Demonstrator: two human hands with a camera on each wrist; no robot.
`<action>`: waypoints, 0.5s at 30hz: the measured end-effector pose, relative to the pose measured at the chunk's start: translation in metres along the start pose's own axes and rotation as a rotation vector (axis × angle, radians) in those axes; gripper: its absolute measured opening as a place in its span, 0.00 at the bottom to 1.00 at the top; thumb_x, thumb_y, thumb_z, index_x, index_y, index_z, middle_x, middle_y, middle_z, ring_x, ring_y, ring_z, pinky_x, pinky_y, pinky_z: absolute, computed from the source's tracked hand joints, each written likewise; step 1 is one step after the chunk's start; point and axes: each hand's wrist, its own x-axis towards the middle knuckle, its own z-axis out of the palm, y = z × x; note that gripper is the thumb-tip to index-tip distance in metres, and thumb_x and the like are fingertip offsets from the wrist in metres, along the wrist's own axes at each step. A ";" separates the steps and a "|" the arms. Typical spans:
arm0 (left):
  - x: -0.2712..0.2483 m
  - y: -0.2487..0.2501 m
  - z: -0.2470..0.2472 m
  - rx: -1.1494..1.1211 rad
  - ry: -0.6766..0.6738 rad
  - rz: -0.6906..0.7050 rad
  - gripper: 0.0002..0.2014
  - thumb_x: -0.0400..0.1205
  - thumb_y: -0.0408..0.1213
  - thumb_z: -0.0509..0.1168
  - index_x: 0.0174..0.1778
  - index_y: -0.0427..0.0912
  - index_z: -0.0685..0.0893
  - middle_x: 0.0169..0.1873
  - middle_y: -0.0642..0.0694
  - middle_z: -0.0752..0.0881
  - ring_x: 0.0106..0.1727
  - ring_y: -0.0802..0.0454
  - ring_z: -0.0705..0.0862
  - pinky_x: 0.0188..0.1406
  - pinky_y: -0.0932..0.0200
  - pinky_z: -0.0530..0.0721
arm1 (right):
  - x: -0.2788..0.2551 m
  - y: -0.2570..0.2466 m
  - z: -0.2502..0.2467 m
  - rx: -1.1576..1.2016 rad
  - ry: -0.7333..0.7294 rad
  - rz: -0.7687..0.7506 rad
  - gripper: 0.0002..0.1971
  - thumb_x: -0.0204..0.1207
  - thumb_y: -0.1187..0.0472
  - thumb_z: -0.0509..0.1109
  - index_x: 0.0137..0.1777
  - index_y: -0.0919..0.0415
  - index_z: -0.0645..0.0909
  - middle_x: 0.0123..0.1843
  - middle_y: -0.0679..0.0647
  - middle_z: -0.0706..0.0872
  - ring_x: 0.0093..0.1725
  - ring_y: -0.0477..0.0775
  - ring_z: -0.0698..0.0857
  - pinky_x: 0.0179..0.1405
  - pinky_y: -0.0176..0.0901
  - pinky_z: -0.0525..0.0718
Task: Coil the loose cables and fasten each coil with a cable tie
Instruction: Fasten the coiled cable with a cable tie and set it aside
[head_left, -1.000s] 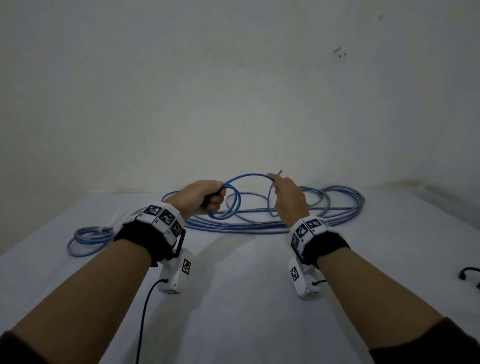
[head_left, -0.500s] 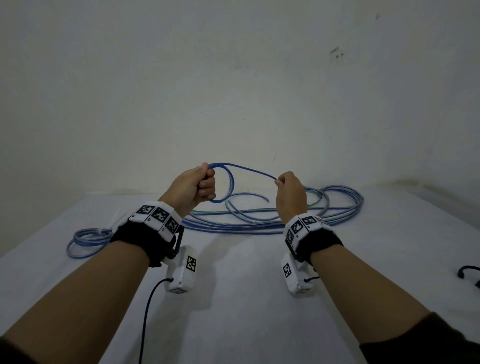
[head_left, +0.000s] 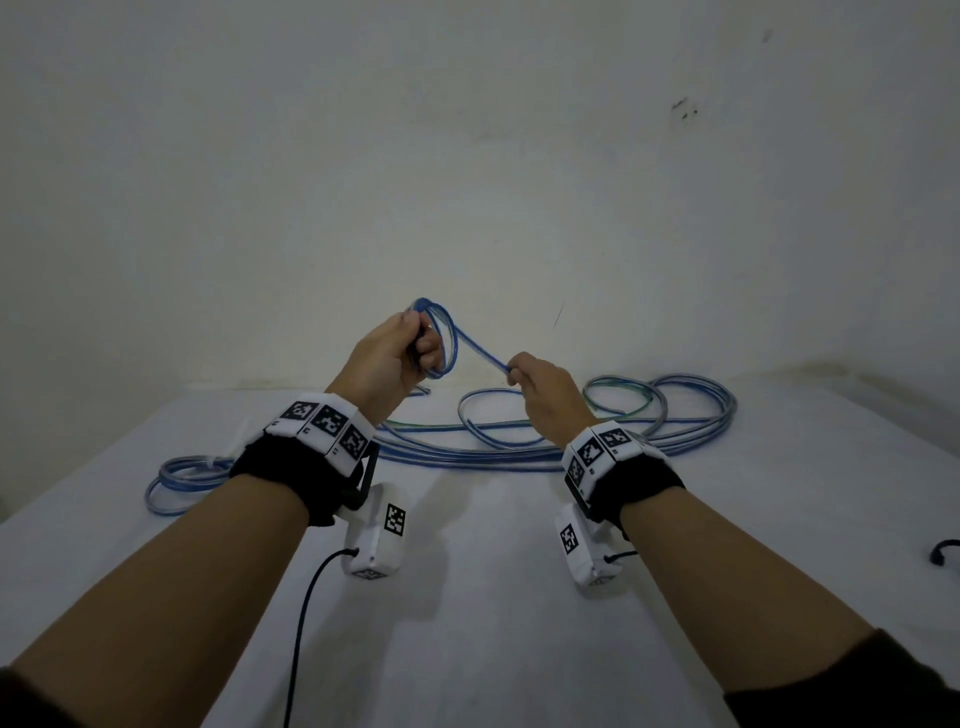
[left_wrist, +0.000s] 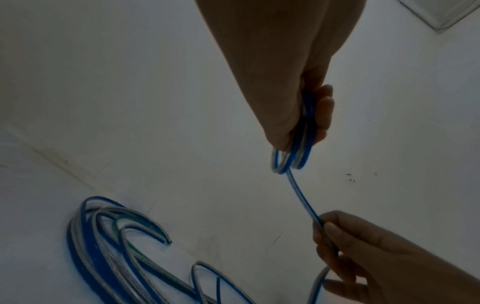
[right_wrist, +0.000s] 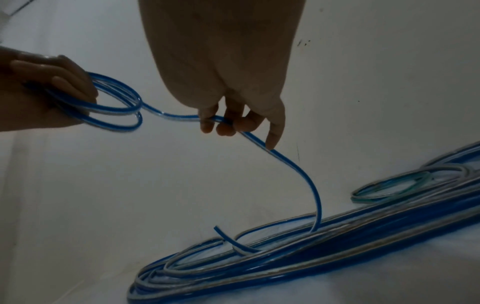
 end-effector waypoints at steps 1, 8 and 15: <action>0.001 -0.002 0.002 0.069 0.015 0.031 0.16 0.89 0.35 0.44 0.37 0.40 0.69 0.23 0.51 0.74 0.23 0.56 0.72 0.29 0.65 0.75 | 0.000 -0.004 0.000 0.023 -0.039 0.006 0.13 0.85 0.61 0.52 0.45 0.60 0.77 0.31 0.52 0.75 0.38 0.60 0.73 0.41 0.48 0.69; 0.005 -0.024 0.005 0.538 0.034 0.190 0.14 0.89 0.34 0.44 0.57 0.28 0.70 0.49 0.34 0.86 0.39 0.58 0.88 0.40 0.67 0.83 | -0.002 -0.020 0.002 0.049 -0.217 0.089 0.15 0.77 0.41 0.48 0.38 0.40 0.75 0.41 0.57 0.79 0.50 0.62 0.75 0.55 0.56 0.72; 0.003 -0.030 0.000 0.974 -0.014 0.090 0.08 0.88 0.36 0.47 0.48 0.37 0.68 0.46 0.42 0.87 0.43 0.52 0.86 0.40 0.74 0.80 | -0.009 -0.029 -0.007 0.273 -0.242 -0.018 0.12 0.83 0.62 0.59 0.39 0.56 0.80 0.41 0.60 0.83 0.41 0.52 0.77 0.48 0.47 0.77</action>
